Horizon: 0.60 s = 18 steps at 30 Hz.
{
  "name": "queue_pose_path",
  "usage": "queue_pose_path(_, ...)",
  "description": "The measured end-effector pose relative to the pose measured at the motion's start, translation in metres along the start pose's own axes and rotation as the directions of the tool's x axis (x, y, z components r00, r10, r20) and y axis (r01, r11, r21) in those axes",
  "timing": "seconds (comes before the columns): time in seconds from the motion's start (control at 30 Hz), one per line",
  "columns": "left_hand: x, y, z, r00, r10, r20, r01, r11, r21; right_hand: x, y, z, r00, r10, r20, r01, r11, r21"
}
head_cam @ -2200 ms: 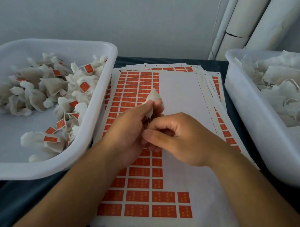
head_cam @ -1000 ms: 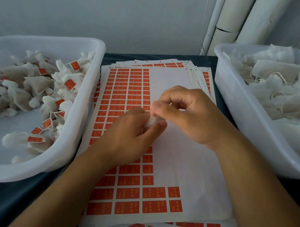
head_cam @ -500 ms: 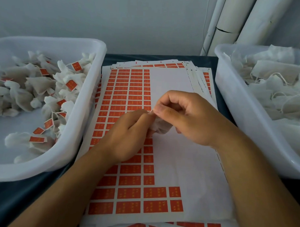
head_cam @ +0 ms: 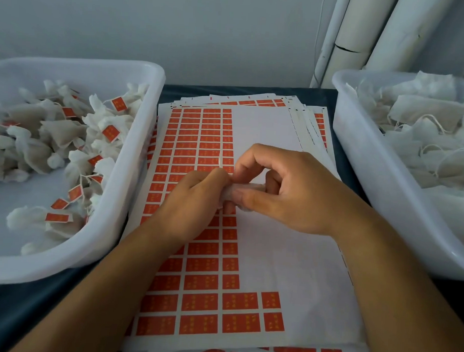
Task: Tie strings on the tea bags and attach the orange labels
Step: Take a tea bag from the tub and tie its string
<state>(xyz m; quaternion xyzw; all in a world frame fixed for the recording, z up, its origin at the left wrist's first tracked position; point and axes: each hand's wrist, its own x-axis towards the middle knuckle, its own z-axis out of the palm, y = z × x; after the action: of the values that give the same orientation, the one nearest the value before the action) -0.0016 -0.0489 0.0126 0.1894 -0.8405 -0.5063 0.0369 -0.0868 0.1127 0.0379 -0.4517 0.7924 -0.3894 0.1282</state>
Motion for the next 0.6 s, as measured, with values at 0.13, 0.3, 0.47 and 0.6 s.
queue_pose_path(0.13,-0.0012,0.0032,-0.0031,0.998,-0.062,-0.026,0.061,0.998,-0.033,-0.0002,-0.0006,0.0003,1.0,-0.005,-0.023,0.005,1.0,0.008)
queue_pose_path(0.3,-0.0001,0.0014,-0.0041,0.993,-0.105,-0.046,0.099,0.988,-0.117,0.0004,0.0017,0.0016,1.0,0.003,-0.016,-0.003,1.0,-0.007)
queue_pose_path(0.47,0.0013,-0.0014,-0.0044,0.993,-0.107,-0.049,0.1,0.986,-0.135,0.003,0.0038,0.0058,0.999,0.008,-0.039,-0.01,0.999,-0.041)
queue_pose_path(0.6,0.002,-0.002,-0.0026,0.984,-0.156,-0.082,0.133,0.962,-0.24,0.0034,0.0039,0.0082,0.995,-0.01,-0.094,0.002,0.997,-0.083)
